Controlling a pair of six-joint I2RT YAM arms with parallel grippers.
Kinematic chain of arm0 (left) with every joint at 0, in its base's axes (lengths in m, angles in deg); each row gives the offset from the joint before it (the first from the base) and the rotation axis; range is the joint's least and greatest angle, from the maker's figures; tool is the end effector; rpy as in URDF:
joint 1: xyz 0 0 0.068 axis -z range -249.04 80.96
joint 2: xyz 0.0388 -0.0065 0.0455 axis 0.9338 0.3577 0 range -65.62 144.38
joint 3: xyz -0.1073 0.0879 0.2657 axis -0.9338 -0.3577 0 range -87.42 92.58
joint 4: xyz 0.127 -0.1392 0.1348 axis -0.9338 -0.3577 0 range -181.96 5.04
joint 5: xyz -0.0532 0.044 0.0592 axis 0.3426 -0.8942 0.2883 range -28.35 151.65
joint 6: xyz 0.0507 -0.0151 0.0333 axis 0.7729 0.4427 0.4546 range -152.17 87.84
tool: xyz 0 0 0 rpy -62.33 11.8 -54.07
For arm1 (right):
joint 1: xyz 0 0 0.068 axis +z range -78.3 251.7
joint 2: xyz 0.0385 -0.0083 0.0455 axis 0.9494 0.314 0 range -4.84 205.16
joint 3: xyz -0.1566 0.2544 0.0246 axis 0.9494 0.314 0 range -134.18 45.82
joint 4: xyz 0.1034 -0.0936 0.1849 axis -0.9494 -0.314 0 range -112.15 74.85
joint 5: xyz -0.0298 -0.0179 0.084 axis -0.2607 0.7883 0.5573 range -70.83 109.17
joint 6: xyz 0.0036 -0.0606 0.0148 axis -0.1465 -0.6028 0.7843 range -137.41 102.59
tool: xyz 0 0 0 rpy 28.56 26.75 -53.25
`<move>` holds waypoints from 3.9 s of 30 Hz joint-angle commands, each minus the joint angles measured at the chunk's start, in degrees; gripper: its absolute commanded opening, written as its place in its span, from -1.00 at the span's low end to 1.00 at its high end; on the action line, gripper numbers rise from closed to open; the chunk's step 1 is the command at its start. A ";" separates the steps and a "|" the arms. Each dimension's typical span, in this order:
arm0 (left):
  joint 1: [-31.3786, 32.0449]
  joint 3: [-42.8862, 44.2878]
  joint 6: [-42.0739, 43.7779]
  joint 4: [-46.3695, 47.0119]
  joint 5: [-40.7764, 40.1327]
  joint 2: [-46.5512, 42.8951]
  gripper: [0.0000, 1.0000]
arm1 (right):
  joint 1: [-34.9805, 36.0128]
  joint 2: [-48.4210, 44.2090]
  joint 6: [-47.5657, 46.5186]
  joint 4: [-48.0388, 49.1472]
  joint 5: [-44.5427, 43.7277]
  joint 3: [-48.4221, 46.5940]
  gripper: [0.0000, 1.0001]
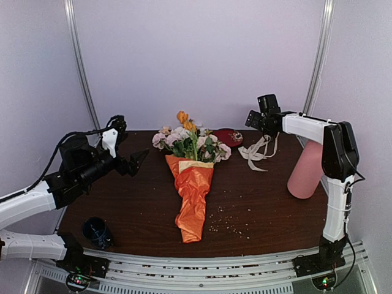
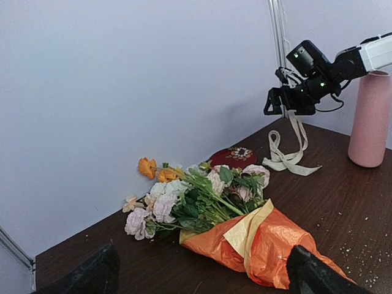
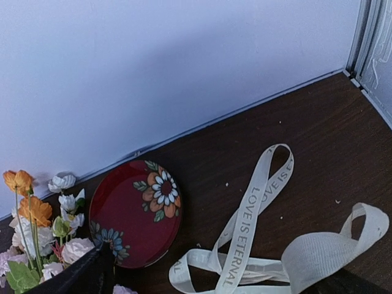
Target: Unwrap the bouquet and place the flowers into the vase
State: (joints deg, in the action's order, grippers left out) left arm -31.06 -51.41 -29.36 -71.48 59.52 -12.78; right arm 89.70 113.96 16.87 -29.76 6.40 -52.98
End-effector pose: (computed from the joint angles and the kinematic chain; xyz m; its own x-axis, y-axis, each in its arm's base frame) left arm 0.1480 -0.1132 0.3347 -0.0173 0.0756 -0.9970 0.5871 0.8079 0.0510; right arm 0.4599 0.1384 0.2844 -0.5186 0.4091 -0.7508 0.1982 0.9117 0.3599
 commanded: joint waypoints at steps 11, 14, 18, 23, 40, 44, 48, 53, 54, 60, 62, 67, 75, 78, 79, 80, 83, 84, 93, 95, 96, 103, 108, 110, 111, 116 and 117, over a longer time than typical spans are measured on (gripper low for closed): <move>-0.11 4.85 -3.77 -3.19 4.19 1.42 0.95 | 0.27 3.12 2.44 -20.79 15.36 -3.74 1.00; -0.13 5.23 -3.93 -3.91 4.09 1.42 0.96 | 0.41 2.30 2.39 -22.55 14.96 -2.42 1.00; -0.18 6.33 -4.09 -5.14 4.28 2.02 0.96 | 0.76 0.46 1.48 -25.36 10.13 0.22 1.00; -0.15 6.44 -4.60 -5.22 5.07 2.25 0.95 | 1.28 -2.55 -0.29 -28.40 3.56 -3.86 1.00; -0.11 6.72 -10.29 -6.35 -7.58 5.51 0.93 | 32.45 -12.23 -2.09 -7.35 2.24 10.74 0.74; -0.17 8.09 -11.89 -8.70 -14.64 5.90 0.92 | 40.24 -10.52 -1.76 -4.54 3.03 11.35 0.58; -0.17 6.64 -10.94 -6.59 -17.57 4.10 0.95 | 43.51 -6.47 -1.78 -7.82 1.66 9.27 0.32; -0.18 5.30 -9.87 -5.19 -16.92 3.08 0.95 | 43.82 -2.88 0.65 -10.21 2.82 9.07 0.11; -0.16 5.38 -9.80 -5.25 -16.73 3.18 0.94 | 43.91 -2.46 0.96 -9.99 3.26 9.07 0.08; -0.11 5.96 -9.66 -5.39 -14.33 3.99 0.88 | 44.14 -0.24 2.25 -10.96 3.95 7.92 -0.08; -0.11 6.00 -9.91 -5.47 -13.81 4.25 0.87 | 44.23 0.29 2.76 -11.04 4.53 7.92 -0.22; -0.13 6.61 -10.02 -6.22 -12.78 5.23 0.82 | 44.47 0.95 4.30 -11.05 5.77 8.49 -0.32; -0.11 6.71 -10.13 -6.26 -12.00 6.25 0.80 | 44.50 0.07 5.55 -10.59 6.63 10.89 -0.35; -0.17 6.79 -10.10 -6.36 -11.94 6.40 0.80 | 44.49 -0.79 6.16 -9.37 7.29 12.45 -0.53; -0.13 6.79 -10.11 -6.39 -11.92 6.40 0.80 | 44.49 -1.15 6.37 -8.82 7.39 12.95 -0.62; -0.13 6.79 -10.10 -6.44 -11.94 6.42 0.79 | 44.49 -1.53 6.72 -8.37 7.41 13.35 -0.70; -0.17 6.79 -10.11 -6.40 -11.85 6.53 0.79 | 44.49 -2.77 7.44 -6.80 7.04 14.12 -0.94; -0.16 6.86 -10.13 -6.42 -11.77 6.58 0.79 | 44.55 -3.30 7.79 -5.80 6.74 14.65 -0.99; -0.17 6.87 -10.06 -6.44 -12.11 6.32 0.79 | 44.20 -9.31 10.77 2.17 1.80 20.67 -1.00; -0.16 6.88 -10.05 -6.42 -11.96 6.47 0.79 | 44.07 -10.36 11.59 3.68 1.66 22.16 -1.00; -0.14 6.88 -10.06 -6.43 -11.96 6.41 0.79 | 43.93 -10.90 11.98 4.77 1.86 23.16 -1.00; -0.10 6.88 -10.11 -6.44 -12.02 6.60 0.79 | 43.41 -13.27 13.97 7.95 1.32 28.41 -1.00; -0.16 6.88 -10.15 -6.44 -12.37 6.75 0.79 | 43.28 -17.09 14.61 10.66 0.38 33.35 -1.00; -0.17 6.88 -10.15 -6.42 -12.41 6.96 0.79 | 43.26 -18.92 14.92 12.17 -0.06 35.34 -0.97; -0.16 6.88 -10.13 -6.44 -12.40 7.03 0.79 | 43.28 -19.90 14.93 12.71 -0.34 36.29 -0.94; -0.18 6.88 -10.21 -6.53 -12.37 7.56 0.79 | 43.22 -23.96 14.70 15.26 -1.23 40.00 -0.75; -0.14 6.88 -10.19 -6.60 -12.37 7.59 0.80 | 43.23 -24.62 14.56 15.77 -1.16 40.53 -0.68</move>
State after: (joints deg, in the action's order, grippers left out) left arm -31.06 -45.64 -39.37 -79.88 47.13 -5.54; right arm 133.28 92.52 31.12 -17.79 7.34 -14.42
